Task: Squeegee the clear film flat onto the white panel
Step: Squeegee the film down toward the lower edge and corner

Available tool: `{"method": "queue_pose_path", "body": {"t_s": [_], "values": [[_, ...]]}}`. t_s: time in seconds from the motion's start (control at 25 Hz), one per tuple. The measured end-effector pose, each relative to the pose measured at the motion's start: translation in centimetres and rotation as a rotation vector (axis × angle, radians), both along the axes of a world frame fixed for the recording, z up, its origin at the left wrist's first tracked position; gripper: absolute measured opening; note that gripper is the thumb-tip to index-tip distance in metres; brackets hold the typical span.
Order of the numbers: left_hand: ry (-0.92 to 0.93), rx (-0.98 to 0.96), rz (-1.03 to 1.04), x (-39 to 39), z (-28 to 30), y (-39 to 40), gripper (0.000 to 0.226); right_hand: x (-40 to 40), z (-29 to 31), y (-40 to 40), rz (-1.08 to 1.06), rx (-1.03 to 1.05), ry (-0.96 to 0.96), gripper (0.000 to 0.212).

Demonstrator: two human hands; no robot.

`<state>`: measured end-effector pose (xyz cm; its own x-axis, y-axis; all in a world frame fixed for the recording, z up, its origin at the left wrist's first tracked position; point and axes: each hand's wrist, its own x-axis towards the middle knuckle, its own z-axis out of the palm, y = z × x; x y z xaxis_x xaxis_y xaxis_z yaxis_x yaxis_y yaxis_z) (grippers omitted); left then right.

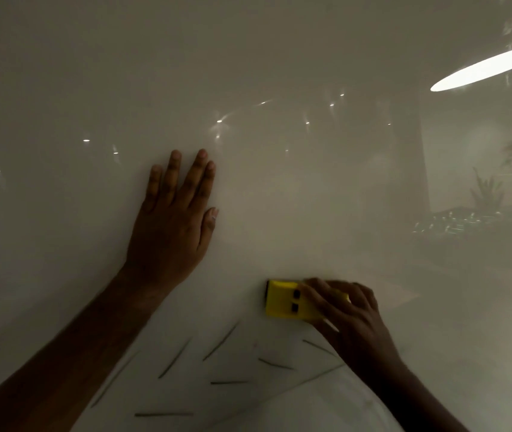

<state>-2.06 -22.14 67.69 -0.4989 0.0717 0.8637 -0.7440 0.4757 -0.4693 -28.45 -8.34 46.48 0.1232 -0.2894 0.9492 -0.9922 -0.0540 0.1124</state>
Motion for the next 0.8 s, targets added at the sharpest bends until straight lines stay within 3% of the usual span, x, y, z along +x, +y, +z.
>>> {"method": "queue_pose_path", "body": {"t_s": [0.16, 0.28, 0.4, 0.56, 0.8], "values": [[-0.029, 0.003, 0.029, 0.6, 0.1, 0.2, 0.068, 7.3, 3.9, -2.4, 0.092, -0.001, -0.004, 0.051], [-0.041, 0.008, 0.029, 1.8, -0.2, 0.0, 0.069, 10.3, -0.3, -3.1, 0.136, 0.050, 0.168, 0.053], [0.009, 0.021, 0.040, 5.8, -0.7, -0.7, 0.070, 8.0, -3.9, -2.0, 0.110, 0.062, 0.300, 0.058], [0.102, 0.042, 0.066, 12.5, -1.1, -1.7, 0.070, 5.8, -1.5, -1.0, 0.050, 0.056, 0.223, 0.055], [0.114, 0.067, 0.090, 14.5, -1.0, -2.0, 0.071, 13.8, 3.7, -4.3, 0.141, -0.009, 0.107, 0.052]]}}
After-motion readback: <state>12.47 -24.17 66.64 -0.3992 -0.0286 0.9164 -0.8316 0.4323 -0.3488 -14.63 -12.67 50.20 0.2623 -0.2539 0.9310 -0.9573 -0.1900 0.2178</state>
